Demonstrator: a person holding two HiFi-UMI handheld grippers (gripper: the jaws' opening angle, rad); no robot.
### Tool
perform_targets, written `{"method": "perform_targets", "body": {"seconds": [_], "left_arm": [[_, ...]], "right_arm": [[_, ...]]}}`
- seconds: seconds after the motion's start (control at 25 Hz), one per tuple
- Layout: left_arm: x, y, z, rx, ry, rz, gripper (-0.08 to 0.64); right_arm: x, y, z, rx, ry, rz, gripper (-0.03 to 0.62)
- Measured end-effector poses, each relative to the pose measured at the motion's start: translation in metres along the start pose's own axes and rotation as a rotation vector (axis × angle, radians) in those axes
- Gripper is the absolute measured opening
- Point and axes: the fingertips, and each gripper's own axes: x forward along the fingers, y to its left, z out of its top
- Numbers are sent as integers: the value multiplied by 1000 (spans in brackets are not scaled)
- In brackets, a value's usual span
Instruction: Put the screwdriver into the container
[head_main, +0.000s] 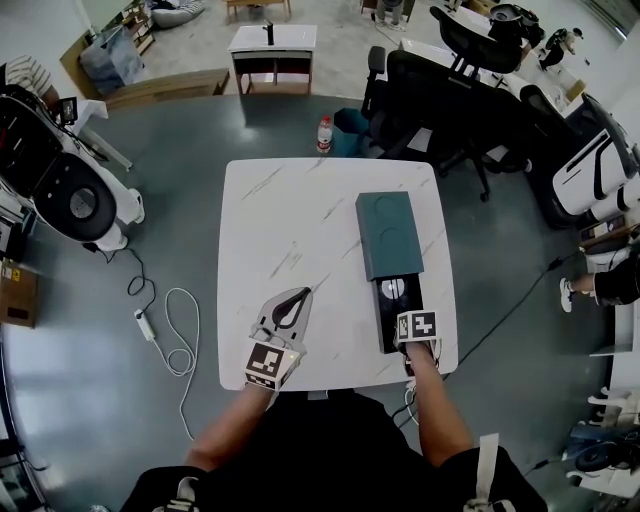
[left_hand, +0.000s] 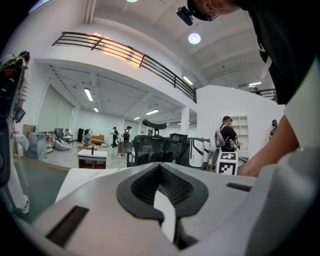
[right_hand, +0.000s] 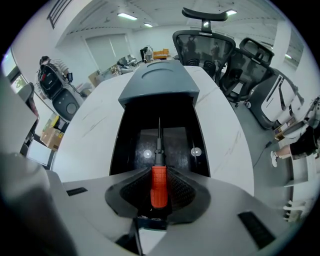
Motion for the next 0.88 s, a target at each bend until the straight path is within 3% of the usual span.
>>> {"method": "perform_targets", "body": {"seconds": [0.56, 0.68, 0.88], "left_arm": [[-2, 10, 1, -23, -11, 28, 5], [-1, 9, 0, -20, -10, 30, 5], [1, 6, 1, -12, -9, 28, 5]], "right_arm": [[5, -1, 0, -18, 28, -44, 129], [-6, 4, 9, -40, -15, -41, 137], [-49, 19, 38, -108, -172, -22, 160]]}}
